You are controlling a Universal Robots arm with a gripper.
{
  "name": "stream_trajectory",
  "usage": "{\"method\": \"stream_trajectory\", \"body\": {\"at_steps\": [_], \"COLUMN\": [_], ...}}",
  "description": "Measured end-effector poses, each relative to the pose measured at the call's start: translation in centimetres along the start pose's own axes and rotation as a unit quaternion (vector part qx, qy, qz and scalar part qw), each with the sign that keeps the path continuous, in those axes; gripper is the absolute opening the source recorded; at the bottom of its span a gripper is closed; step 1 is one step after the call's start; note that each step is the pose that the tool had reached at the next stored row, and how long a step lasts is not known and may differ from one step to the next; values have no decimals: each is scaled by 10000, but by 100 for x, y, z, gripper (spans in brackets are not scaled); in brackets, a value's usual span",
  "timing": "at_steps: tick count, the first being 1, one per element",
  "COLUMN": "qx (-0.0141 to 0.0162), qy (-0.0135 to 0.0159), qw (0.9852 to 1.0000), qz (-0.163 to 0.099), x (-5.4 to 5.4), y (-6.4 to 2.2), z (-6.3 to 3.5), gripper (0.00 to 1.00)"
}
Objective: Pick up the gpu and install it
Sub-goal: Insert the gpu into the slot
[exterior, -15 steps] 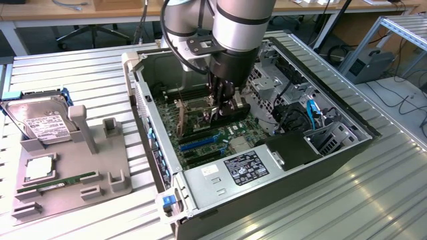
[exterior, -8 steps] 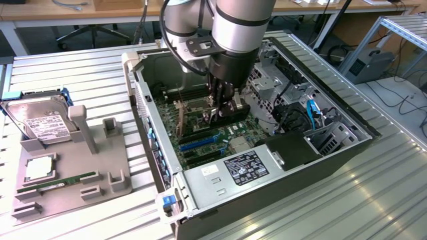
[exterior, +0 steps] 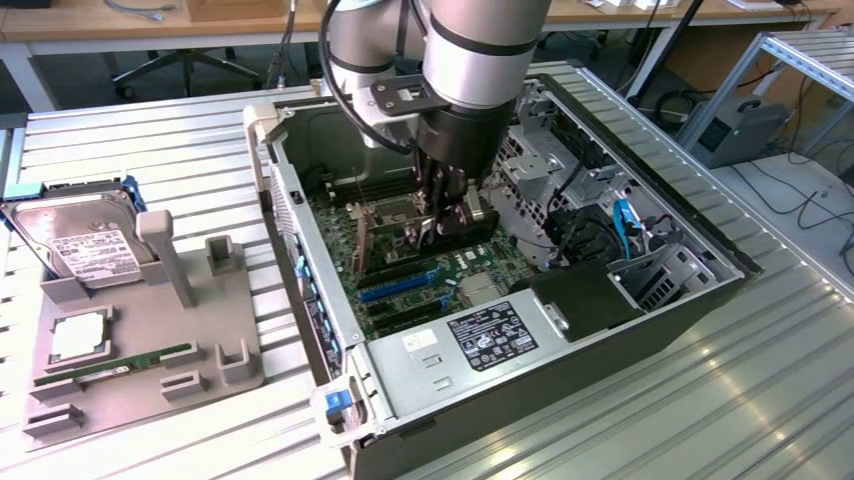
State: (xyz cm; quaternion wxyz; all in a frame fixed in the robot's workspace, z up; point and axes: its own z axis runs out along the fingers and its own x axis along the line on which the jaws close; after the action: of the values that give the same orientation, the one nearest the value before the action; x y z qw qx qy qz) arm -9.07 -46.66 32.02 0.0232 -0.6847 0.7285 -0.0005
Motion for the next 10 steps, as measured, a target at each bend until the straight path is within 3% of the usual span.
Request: {"method": "stream_trajectory", "body": {"at_steps": [10], "qx": [0], "qy": [-1], "qw": [10000], "qz": [0], "x": [3], "y": [5], "z": [20], "gripper": [27]}}
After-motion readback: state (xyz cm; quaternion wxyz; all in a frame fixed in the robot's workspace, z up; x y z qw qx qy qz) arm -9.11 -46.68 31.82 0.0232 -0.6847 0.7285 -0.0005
